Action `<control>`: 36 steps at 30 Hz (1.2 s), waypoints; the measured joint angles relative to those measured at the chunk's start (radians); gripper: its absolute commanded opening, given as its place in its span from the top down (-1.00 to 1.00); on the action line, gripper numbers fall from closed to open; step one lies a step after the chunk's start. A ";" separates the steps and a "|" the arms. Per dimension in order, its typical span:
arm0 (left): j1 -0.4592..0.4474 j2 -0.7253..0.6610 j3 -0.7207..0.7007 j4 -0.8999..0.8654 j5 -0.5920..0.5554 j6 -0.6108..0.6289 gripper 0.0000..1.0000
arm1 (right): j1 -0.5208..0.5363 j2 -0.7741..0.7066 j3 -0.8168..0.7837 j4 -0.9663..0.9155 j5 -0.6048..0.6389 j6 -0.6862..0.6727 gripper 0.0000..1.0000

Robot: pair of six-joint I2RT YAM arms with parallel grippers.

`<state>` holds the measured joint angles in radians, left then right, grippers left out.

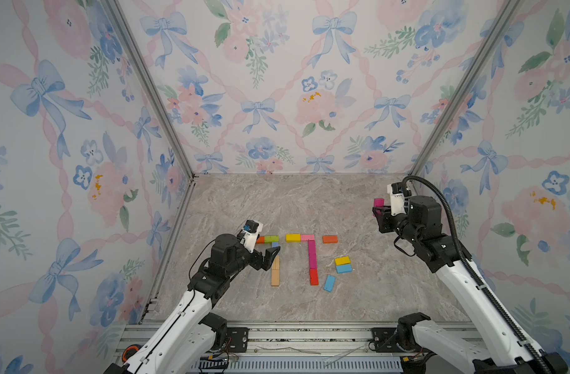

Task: Assemble the number 7 with building blocks
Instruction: Assemble the building block at the center of the board.

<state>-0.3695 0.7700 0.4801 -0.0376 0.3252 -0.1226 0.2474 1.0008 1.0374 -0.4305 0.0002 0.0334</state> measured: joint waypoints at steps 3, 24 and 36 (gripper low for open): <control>0.000 0.000 0.000 0.000 0.000 0.000 -0.96 | 0.000 0.002 0.018 -0.011 -0.002 -0.071 0.57; 0.000 0.000 0.000 0.000 0.016 0.000 -0.95 | 0.021 0.196 0.243 -0.286 0.007 -0.597 0.73; 0.000 -0.001 0.000 0.008 0.031 0.000 -0.96 | 0.208 0.341 0.232 -0.447 0.159 -0.966 0.91</control>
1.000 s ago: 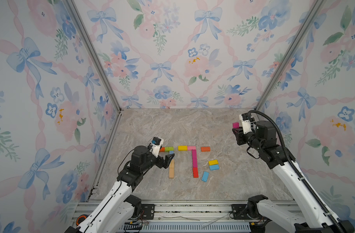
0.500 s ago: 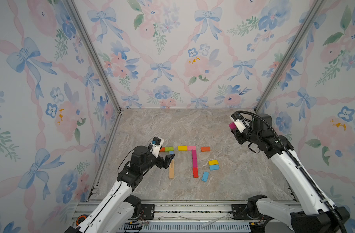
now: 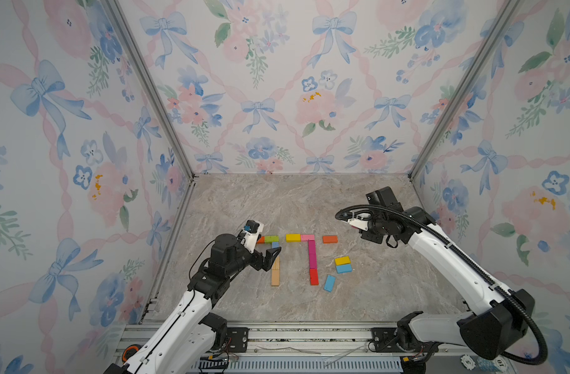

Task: Assemble the number 7 with building blocks
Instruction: Assemble the building block at the center of the board.

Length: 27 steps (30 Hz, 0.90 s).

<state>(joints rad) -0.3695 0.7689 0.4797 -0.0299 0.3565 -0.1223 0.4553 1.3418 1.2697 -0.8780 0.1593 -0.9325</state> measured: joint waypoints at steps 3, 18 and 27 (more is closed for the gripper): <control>0.000 0.000 0.000 0.000 0.001 0.000 -0.96 | 0.005 0.018 -0.028 0.001 0.013 -0.048 0.90; 0.000 -0.027 -0.005 0.008 0.036 0.000 -0.95 | -0.011 0.183 -0.105 0.044 -0.039 -0.146 0.89; 0.000 -0.028 -0.007 0.024 0.060 -0.001 -0.96 | -0.017 0.423 0.050 0.035 -0.055 -0.174 0.90</control>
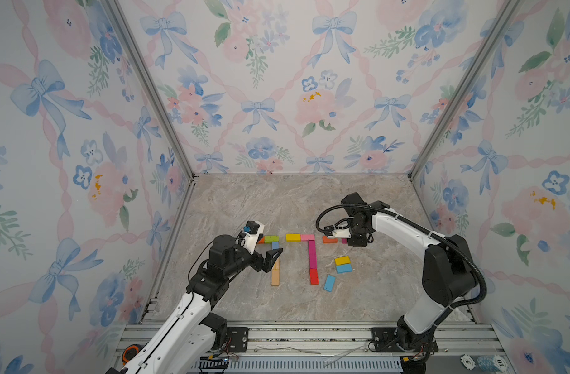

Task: Assemble the number 7 with building blocks
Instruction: Assemble the building block at the center of the board.

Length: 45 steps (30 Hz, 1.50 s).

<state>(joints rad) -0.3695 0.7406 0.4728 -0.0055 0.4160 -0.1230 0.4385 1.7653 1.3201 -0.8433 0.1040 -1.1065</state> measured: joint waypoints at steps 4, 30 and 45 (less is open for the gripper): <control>0.000 0.003 0.000 0.005 0.004 0.000 -0.95 | -0.005 0.091 0.051 0.001 0.005 -0.035 0.92; 0.004 0.049 0.000 0.007 0.004 0.016 -0.96 | -0.070 0.253 0.134 0.008 -0.055 -0.091 0.92; 0.004 0.049 0.000 0.006 0.003 0.019 -0.96 | -0.071 0.272 0.161 0.005 -0.072 -0.092 0.93</control>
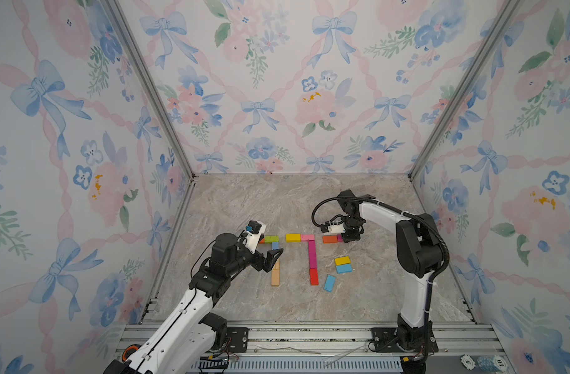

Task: Assemble the number 7 with building blocks
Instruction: Assemble the building block at the center of the board.

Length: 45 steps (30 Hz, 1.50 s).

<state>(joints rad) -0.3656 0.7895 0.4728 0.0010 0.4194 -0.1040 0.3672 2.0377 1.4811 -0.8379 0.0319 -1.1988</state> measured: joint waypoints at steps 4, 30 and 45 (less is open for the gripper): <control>0.000 0.000 0.000 0.000 0.000 0.000 -0.96 | 0.000 0.000 0.000 -0.002 -0.003 -0.011 0.94; 0.000 0.000 0.000 0.000 -0.003 0.000 -0.96 | 0.000 0.000 -0.017 -0.005 -0.009 -0.014 -0.93; 0.000 0.000 0.000 0.000 -0.008 0.000 -0.96 | -0.017 -0.254 -0.118 0.149 0.003 0.074 -0.93</control>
<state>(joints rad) -0.3656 0.7891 0.4732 0.0013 0.4118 -0.1040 0.3500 1.7836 1.3628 -0.6891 0.0345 -1.1252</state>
